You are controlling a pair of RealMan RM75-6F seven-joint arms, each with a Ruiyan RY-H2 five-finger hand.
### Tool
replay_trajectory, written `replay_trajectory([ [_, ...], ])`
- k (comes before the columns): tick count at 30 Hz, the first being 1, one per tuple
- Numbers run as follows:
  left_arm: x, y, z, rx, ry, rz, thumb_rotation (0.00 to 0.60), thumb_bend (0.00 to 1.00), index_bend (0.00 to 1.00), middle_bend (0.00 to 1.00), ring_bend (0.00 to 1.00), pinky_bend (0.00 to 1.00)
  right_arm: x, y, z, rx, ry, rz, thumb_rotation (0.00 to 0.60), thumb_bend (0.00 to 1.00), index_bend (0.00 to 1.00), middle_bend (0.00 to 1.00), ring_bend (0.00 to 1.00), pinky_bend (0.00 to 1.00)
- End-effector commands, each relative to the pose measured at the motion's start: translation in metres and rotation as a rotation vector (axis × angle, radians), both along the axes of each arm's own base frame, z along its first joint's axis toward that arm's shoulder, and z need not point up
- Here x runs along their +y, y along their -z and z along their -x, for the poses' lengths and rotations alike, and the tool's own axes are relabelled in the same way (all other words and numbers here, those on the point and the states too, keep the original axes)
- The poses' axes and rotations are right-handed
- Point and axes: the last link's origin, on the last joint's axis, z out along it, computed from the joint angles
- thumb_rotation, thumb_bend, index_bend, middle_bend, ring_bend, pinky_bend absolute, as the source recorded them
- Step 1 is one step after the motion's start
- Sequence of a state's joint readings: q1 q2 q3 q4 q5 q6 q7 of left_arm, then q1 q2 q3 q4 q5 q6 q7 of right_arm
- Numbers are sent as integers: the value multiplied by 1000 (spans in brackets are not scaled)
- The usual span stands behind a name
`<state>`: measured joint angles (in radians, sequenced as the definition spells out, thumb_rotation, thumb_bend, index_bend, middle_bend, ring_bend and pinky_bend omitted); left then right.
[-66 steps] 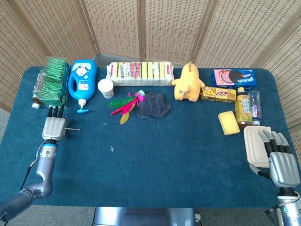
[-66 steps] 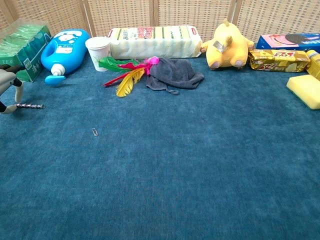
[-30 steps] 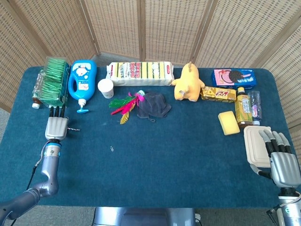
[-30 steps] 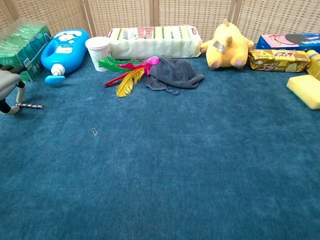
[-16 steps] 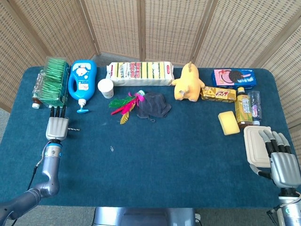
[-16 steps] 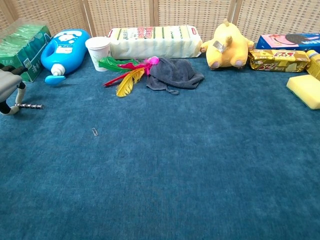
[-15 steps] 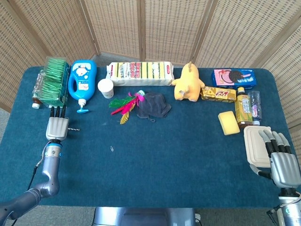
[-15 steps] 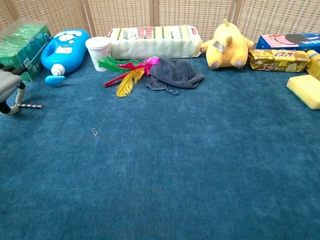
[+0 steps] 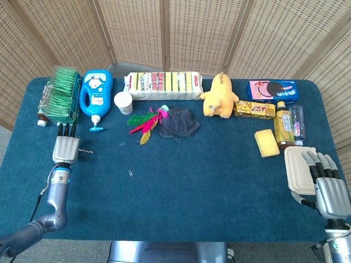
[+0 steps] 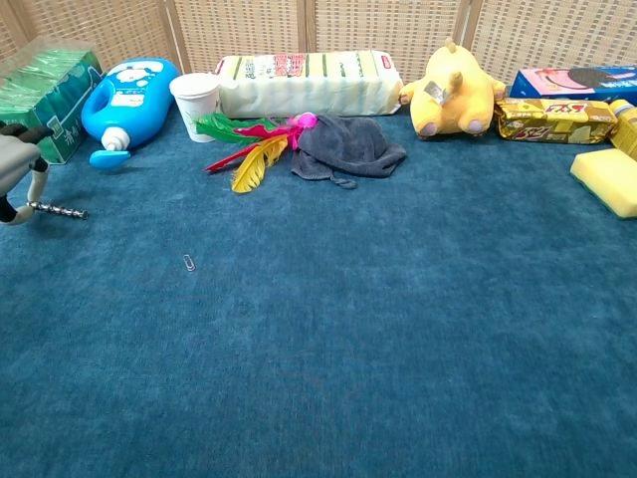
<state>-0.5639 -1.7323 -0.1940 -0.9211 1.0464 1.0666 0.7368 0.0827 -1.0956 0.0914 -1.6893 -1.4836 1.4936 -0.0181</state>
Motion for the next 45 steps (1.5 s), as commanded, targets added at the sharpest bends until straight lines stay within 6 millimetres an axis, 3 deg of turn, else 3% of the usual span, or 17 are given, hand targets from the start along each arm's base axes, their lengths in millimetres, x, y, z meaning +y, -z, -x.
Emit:
replay_trajectory([
  [1, -2, -6, -2, 10, 15, -6, 600, 728, 535, 0, 0, 32, 0, 0, 0, 0, -1, 1, 600, 0, 0, 0, 0, 0],
  [10, -10, -23, -12, 40, 61, -10, 600, 726, 534, 0, 0, 32, 0, -1, 0, -4, -3, 1, 600, 0, 0, 0, 0, 0],
  [20, -18, -39, -38, 52, 150, -15, 600, 726, 534, 0, 0, 32, 1, -1, -1, -7, -6, 3, 600, 0, 0, 0, 0, 0],
  [35, -37, -50, -100, 124, 324, 24, 600, 723, 535, 0, 0, 32, 2, -6, -2, -21, -13, 14, 600, 0, 0, 0, 0, 0],
  [40, -44, -49, -142, 200, 438, 86, 600, 723, 534, 0, 0, 32, 2, -7, -1, -23, -12, 13, 600, 0, 0, 0, 0, 0],
  [45, -51, -46, -163, 288, 497, 108, 600, 723, 535, 0, 0, 32, 2, -11, -1, -30, -13, 22, 600, 0, 0, 0, 0, 0],
])
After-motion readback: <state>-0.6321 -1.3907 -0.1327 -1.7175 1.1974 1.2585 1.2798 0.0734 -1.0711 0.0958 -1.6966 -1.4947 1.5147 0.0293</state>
